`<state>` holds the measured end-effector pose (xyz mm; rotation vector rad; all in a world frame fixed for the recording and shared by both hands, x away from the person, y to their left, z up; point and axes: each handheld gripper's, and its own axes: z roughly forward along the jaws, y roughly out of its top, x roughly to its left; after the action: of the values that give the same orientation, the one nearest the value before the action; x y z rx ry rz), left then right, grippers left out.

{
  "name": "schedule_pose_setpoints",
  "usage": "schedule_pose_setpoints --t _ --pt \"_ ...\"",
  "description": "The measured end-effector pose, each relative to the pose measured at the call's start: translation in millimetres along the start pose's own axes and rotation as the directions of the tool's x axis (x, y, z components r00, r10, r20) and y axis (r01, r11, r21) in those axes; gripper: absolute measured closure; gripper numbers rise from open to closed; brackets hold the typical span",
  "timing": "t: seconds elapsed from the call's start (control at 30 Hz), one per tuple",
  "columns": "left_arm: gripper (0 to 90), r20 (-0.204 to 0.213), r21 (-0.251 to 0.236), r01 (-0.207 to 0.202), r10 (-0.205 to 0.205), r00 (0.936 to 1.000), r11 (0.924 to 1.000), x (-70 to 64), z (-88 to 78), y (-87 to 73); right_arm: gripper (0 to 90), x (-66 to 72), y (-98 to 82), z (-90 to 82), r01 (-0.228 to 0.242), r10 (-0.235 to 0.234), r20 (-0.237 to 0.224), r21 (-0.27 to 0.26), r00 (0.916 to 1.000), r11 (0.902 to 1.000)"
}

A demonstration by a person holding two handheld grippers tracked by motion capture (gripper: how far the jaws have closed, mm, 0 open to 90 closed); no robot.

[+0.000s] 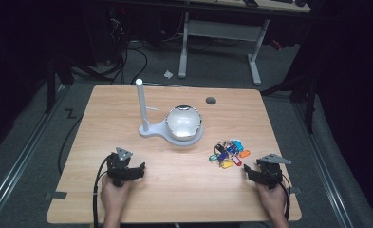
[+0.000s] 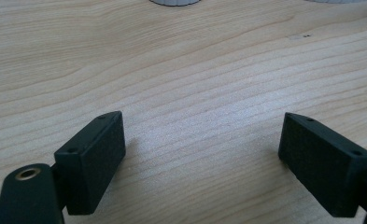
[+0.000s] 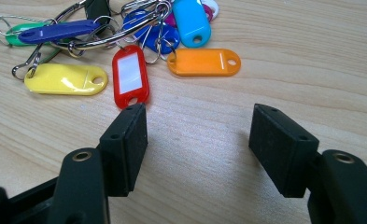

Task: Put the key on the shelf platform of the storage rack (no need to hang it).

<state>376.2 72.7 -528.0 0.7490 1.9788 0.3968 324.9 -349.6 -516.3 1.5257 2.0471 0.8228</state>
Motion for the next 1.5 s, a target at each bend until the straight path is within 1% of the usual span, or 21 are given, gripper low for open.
schedule_pose_setpoints --t 0.57,0.67,0.87,1.17,1.27,1.5 --pt "15.1 0.0 0.0 0.0 0.0 1.0 1.0 0.0 0.0 0.0 37.8 0.7 0.3 0.4 -0.004 0.004 0.008 -0.001 1.0 1.0" --pt "15.1 0.0 0.0 0.0 0.0 1.0 1.0 0.0 0.0 0.0 42.3 1.8 0.0 -0.1 0.004 -0.004 0.004 -0.006 1.0 1.0" --pt "15.1 0.0 0.0 -0.001 0.001 1.0 1.0 0.0 0.1 0.0 42.7 2.0 -0.1 -0.3 0.005 -0.005 0.0 -0.006 1.0 1.0" --pt "15.1 0.0 0.0 -0.001 0.001 1.0 1.0 0.0 0.1 0.0 44.2 4.2 -0.1 -0.8 -0.002 0.002 0.007 -0.006 1.0 1.0" --pt "15.2 0.0 0.0 0.0 0.0 1.0 1.0 0.0 0.1 0.0 44.8 5.2 0.8 -1.4 -0.008 0.008 -0.008 0.001 0.9999 1.0" --pt "15.1 0.0 0.0 0.001 -0.001 1.0 1.0 -0.1 0.1 0.0 45.1 8.1 4.5 -4.5 -0.005 0.005 -0.026 -0.006 0.9996 1.0"
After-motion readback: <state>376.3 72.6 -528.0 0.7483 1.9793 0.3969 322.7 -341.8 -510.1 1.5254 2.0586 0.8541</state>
